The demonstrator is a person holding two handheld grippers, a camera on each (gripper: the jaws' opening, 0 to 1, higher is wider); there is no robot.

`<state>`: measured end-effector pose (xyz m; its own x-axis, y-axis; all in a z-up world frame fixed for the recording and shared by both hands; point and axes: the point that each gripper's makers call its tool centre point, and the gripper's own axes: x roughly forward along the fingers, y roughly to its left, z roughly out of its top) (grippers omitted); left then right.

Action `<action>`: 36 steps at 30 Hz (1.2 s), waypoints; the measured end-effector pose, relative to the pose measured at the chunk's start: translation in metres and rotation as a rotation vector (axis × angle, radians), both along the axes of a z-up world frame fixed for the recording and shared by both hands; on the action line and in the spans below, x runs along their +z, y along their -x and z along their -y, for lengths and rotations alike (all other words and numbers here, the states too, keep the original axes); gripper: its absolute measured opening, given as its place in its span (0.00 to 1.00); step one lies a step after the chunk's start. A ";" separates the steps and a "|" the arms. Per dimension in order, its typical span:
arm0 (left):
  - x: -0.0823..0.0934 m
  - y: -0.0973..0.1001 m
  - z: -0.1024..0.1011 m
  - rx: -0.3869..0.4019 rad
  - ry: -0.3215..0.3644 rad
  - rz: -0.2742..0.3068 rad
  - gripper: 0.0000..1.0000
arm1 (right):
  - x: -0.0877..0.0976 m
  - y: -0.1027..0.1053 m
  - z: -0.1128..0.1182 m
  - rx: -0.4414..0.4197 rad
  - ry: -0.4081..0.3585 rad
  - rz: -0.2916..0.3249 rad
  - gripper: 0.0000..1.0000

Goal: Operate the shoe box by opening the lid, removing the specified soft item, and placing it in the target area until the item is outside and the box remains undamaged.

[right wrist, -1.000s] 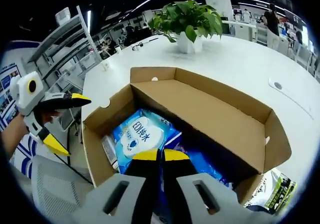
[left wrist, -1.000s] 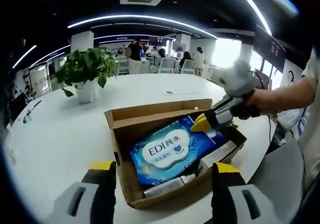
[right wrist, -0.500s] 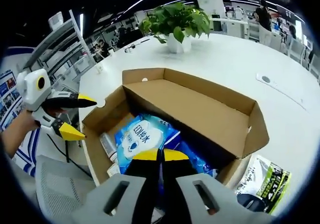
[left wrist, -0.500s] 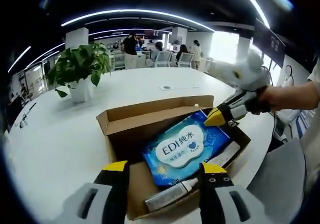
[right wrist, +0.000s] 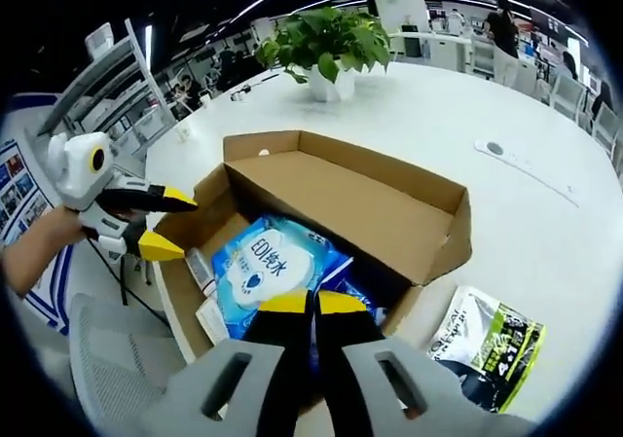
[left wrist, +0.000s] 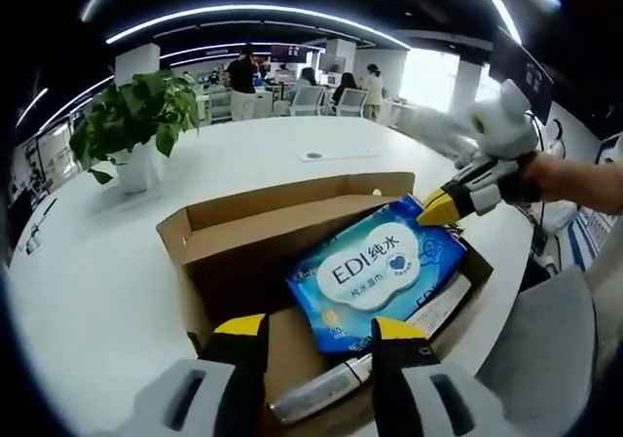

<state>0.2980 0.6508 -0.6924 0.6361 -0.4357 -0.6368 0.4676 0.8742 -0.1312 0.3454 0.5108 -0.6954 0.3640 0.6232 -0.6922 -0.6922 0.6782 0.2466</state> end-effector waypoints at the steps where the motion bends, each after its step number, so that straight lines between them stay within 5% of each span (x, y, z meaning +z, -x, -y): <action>1: -0.002 -0.001 0.002 -0.006 0.003 -0.010 0.41 | 0.000 0.000 0.002 0.002 0.006 0.006 0.00; 23: -0.048 -0.006 0.042 -0.086 0.059 -0.219 0.15 | 0.005 -0.001 0.027 -0.014 0.032 0.038 0.00; 36: -0.046 -0.010 0.039 0.028 0.156 -0.283 0.01 | 0.006 0.001 0.027 -0.023 0.027 0.042 0.00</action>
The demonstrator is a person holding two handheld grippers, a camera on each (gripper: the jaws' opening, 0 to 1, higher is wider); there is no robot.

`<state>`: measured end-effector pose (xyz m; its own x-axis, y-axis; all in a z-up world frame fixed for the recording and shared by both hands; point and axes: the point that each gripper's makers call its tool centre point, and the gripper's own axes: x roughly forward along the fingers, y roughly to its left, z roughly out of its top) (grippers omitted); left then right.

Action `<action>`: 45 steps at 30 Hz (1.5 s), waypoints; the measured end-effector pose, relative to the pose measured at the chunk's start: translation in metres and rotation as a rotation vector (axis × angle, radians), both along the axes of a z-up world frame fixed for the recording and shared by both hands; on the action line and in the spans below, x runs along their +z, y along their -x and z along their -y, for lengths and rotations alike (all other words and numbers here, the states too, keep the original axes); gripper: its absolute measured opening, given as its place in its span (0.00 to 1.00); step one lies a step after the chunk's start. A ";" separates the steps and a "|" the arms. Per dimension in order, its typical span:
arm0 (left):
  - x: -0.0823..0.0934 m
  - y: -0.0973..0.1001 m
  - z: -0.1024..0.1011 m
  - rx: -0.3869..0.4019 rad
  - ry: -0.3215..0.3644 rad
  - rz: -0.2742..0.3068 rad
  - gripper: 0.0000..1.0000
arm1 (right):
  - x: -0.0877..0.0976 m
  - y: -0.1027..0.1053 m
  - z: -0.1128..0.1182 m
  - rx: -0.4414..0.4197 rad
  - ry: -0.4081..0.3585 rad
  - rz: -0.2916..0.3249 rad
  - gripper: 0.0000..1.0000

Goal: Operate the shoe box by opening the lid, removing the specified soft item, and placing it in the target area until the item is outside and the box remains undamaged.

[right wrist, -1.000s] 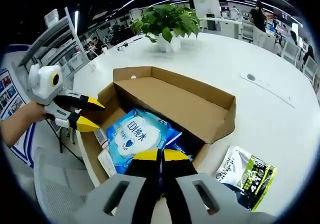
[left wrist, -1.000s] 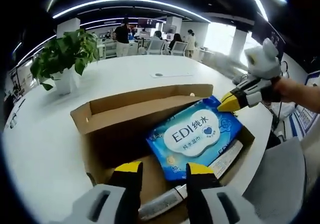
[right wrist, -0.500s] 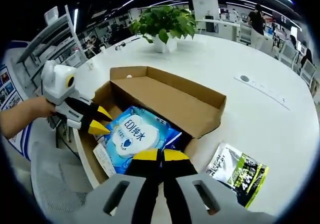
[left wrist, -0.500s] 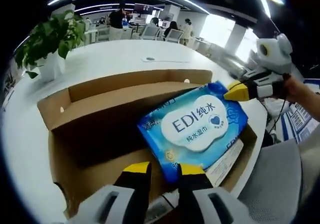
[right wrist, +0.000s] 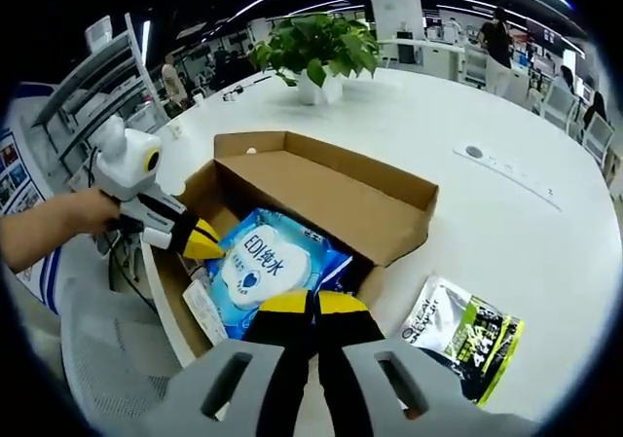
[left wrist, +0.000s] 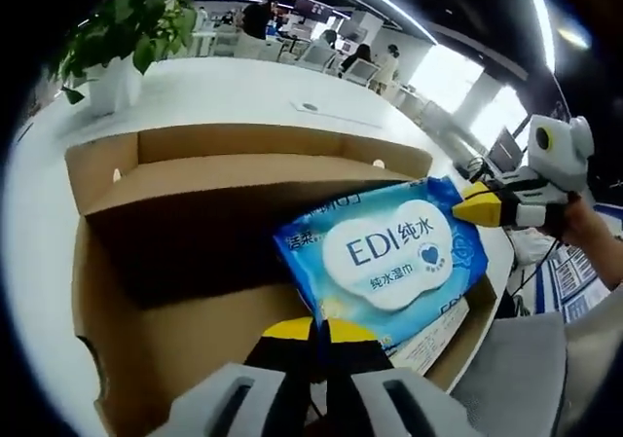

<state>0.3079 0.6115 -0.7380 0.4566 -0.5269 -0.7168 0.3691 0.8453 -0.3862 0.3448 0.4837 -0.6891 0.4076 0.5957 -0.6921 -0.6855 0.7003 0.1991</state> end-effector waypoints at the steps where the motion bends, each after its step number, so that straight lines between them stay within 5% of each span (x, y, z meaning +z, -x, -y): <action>1: 0.001 0.000 0.000 0.001 0.000 0.000 0.00 | 0.000 0.000 0.000 -0.001 0.000 -0.001 0.00; 25: 0.058 -0.001 0.010 0.010 0.076 0.088 0.00 | 0.026 -0.001 0.021 -0.079 -0.096 0.004 0.00; 45: 0.078 -0.009 0.067 -0.050 0.084 0.108 0.00 | 0.047 -0.010 0.081 -0.231 -0.190 0.008 0.00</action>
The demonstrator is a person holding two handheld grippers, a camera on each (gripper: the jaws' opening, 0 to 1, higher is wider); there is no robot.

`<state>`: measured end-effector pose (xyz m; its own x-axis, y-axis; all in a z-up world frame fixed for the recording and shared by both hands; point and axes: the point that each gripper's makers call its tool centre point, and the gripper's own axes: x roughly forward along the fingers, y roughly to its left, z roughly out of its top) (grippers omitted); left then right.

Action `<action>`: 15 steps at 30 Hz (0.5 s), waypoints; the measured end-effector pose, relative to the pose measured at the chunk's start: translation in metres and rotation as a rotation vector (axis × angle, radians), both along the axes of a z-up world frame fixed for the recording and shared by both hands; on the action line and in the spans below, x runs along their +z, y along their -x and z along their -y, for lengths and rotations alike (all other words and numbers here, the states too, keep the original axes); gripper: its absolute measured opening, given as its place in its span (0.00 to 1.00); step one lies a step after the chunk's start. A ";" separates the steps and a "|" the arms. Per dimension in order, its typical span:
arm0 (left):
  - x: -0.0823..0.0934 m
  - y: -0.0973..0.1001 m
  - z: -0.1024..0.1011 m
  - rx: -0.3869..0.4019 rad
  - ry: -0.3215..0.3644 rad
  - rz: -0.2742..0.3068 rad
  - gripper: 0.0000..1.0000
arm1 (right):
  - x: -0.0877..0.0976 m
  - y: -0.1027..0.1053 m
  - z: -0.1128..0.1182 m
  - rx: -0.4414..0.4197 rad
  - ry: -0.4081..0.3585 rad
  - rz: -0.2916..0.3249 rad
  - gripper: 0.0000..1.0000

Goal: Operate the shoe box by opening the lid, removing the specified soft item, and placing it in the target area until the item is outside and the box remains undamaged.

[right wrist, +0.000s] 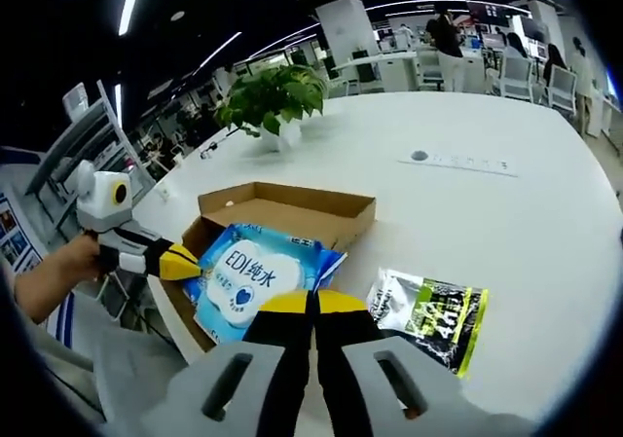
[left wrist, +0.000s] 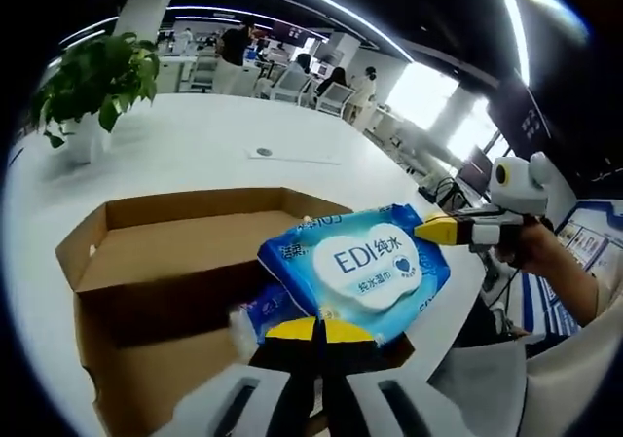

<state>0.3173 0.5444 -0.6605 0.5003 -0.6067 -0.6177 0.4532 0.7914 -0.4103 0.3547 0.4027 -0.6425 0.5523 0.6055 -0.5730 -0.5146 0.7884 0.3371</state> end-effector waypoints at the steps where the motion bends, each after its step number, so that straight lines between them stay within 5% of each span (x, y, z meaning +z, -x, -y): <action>1: 0.001 0.000 0.003 -0.003 0.001 0.001 0.00 | 0.001 -0.001 0.003 -0.007 -0.003 0.001 0.00; 15: 0.006 -0.009 0.054 -0.070 -0.003 0.021 0.00 | 0.005 -0.007 0.056 -0.097 -0.014 0.004 0.00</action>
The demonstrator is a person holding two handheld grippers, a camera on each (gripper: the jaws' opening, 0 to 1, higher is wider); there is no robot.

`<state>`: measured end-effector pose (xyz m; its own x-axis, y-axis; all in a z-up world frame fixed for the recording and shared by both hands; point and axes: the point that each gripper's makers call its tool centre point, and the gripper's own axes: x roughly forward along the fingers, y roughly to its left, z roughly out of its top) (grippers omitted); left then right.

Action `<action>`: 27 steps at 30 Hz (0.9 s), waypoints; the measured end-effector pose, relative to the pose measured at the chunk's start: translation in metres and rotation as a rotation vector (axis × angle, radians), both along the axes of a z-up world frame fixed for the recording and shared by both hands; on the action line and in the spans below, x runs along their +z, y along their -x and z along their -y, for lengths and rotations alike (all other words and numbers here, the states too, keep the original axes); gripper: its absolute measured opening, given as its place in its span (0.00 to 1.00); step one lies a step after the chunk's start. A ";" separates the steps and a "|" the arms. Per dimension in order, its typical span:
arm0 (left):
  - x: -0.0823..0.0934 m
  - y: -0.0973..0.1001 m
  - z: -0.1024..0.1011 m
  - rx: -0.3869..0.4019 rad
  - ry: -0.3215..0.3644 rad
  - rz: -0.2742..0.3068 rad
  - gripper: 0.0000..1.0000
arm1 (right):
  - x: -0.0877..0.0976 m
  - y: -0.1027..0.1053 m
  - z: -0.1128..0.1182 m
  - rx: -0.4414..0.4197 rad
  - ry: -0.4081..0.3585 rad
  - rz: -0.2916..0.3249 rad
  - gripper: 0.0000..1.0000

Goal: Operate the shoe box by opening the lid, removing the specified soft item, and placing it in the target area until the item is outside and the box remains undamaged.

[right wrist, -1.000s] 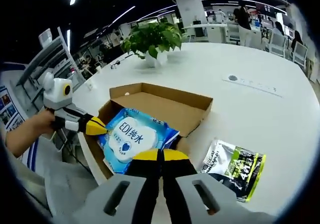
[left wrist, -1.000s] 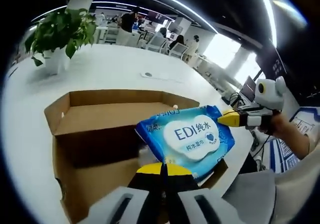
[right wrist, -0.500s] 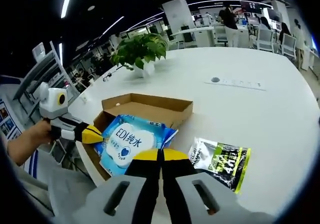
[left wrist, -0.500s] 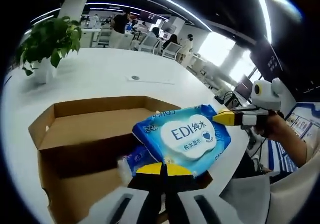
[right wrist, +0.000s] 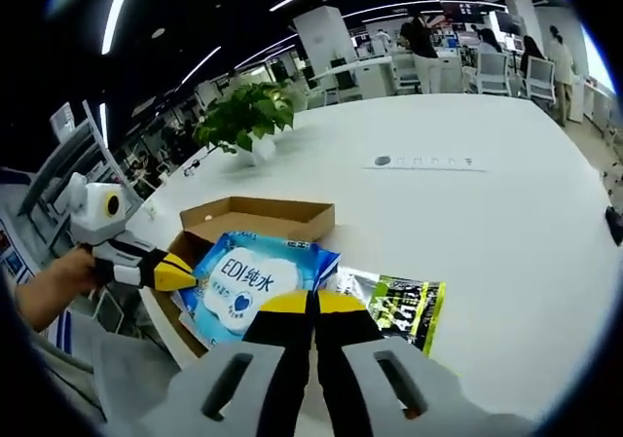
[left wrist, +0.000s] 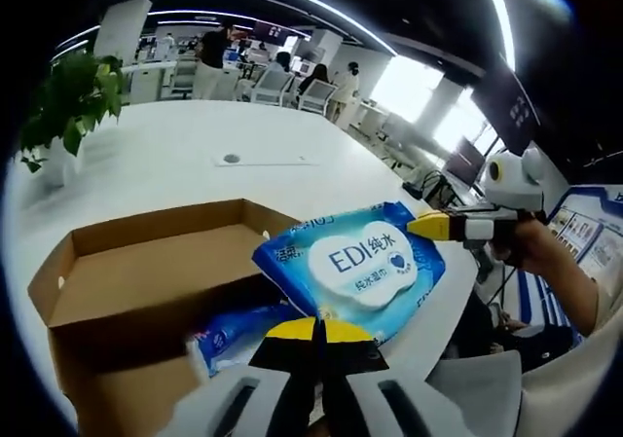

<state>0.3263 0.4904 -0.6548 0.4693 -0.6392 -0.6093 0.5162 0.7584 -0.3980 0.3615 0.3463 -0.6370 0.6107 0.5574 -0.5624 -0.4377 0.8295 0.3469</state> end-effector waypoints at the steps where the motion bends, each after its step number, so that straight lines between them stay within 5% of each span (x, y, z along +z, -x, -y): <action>1: 0.000 -0.001 0.005 -0.008 -0.003 0.001 0.00 | 0.000 0.000 0.003 -0.006 -0.001 -0.001 0.00; 27: -0.007 -0.015 0.078 -0.107 -0.035 0.016 0.00 | -0.014 -0.011 0.077 -0.130 0.008 -0.016 0.00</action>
